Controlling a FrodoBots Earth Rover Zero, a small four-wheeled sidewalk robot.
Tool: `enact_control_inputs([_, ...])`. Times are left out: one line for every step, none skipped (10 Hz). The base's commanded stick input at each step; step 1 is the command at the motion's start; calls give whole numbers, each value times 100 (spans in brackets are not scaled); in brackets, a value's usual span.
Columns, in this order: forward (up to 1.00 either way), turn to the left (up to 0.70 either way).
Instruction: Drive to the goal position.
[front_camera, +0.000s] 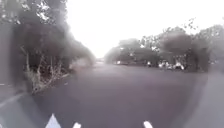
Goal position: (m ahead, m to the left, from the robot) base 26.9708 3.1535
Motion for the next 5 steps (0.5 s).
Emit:
enact_control_inputs([70, 0])
enact_control_inputs([70, 0])
enact_control_inputs([70, 0])
enact_control_inputs([70, 0])
enact_control_inputs([70, 0])
